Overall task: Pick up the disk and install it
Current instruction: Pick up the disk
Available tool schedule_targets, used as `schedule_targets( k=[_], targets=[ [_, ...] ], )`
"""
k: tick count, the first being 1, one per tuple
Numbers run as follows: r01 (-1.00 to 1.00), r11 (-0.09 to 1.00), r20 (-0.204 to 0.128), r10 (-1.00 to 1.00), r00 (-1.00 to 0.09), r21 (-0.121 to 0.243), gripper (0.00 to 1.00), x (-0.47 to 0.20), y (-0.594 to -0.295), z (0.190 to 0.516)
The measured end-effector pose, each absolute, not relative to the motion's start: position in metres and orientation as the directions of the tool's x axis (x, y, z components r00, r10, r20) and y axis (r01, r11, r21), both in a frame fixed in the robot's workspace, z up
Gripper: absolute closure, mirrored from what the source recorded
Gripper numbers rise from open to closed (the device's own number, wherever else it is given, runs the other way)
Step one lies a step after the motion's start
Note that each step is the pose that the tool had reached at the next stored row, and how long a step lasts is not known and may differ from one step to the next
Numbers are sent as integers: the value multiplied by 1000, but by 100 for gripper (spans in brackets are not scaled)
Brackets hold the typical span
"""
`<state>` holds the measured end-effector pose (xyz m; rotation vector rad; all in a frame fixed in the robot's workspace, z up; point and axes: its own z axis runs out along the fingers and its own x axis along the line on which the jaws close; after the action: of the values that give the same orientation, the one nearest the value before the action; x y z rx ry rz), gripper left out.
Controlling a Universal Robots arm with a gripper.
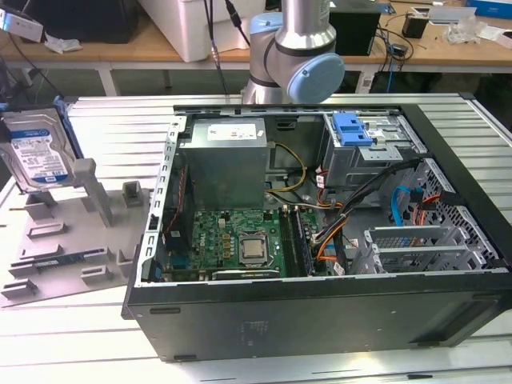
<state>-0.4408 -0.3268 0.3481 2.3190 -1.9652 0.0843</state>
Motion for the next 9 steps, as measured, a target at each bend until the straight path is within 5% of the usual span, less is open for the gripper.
schedule_targets(
  k=[9],
  targets=[
    [-986, -162, 107, -980, 165, 41, 63, -441, -327, 368]
  ],
)
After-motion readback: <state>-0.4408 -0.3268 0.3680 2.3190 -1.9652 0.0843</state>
